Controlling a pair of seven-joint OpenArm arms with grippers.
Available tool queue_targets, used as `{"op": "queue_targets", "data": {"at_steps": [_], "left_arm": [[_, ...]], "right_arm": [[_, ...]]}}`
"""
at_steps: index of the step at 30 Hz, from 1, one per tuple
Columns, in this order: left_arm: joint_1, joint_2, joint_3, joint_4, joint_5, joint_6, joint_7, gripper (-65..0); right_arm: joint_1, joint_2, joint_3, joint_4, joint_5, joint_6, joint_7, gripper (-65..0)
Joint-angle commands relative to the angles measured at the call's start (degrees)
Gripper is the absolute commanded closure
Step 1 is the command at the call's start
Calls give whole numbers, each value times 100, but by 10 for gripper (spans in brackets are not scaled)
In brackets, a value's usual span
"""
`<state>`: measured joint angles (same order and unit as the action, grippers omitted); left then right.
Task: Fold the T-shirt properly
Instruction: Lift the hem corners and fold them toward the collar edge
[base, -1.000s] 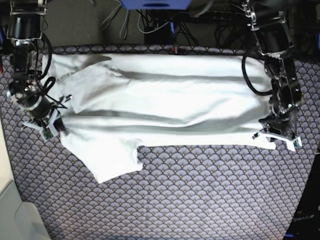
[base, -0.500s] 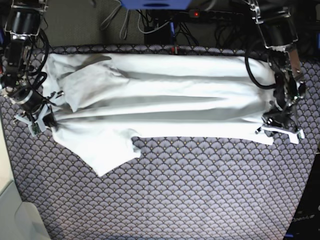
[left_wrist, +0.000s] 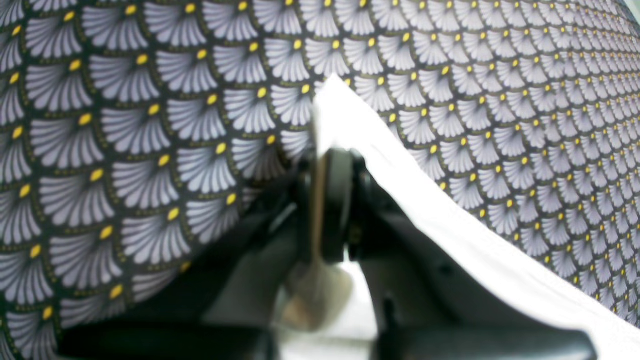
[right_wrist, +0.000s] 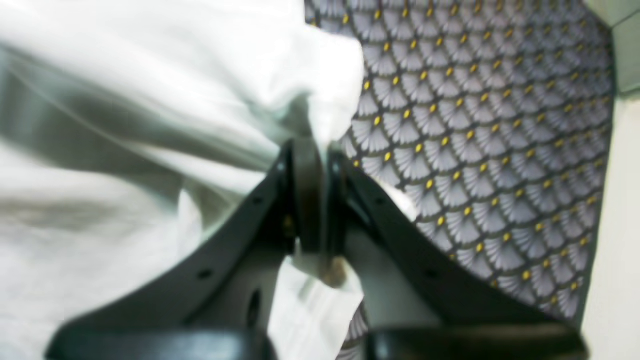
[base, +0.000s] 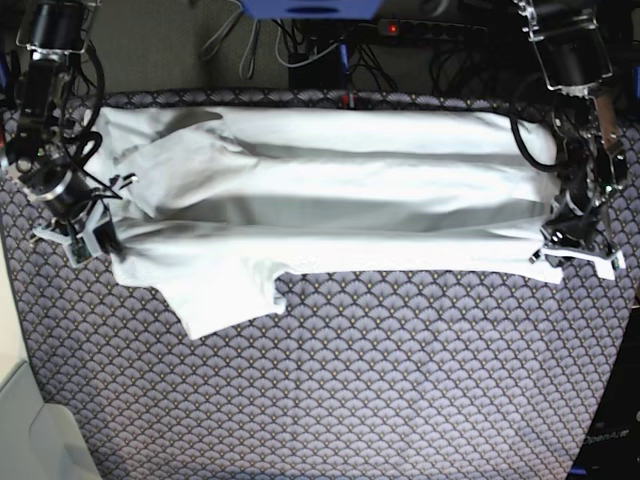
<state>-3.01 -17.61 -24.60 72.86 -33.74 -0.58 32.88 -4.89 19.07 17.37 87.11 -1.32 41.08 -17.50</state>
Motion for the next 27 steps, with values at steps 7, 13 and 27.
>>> {"op": "queue_targets", "data": {"at_steps": [7, 13, 27], "left_arm": [[331, -99, -50, 648, 20, 27, -189, -6], [595, -125, -59, 877, 20, 27, -189, -6], [683, -134, -32, 217, 64, 27, -198, -6]], "right_arm": [[-237, 155, 70, 120, 14, -108, 84, 0], [-377, 137, 70, 111, 14, -108, 84, 0], [-773, 111, 70, 102, 14, -108, 93, 0]]}}
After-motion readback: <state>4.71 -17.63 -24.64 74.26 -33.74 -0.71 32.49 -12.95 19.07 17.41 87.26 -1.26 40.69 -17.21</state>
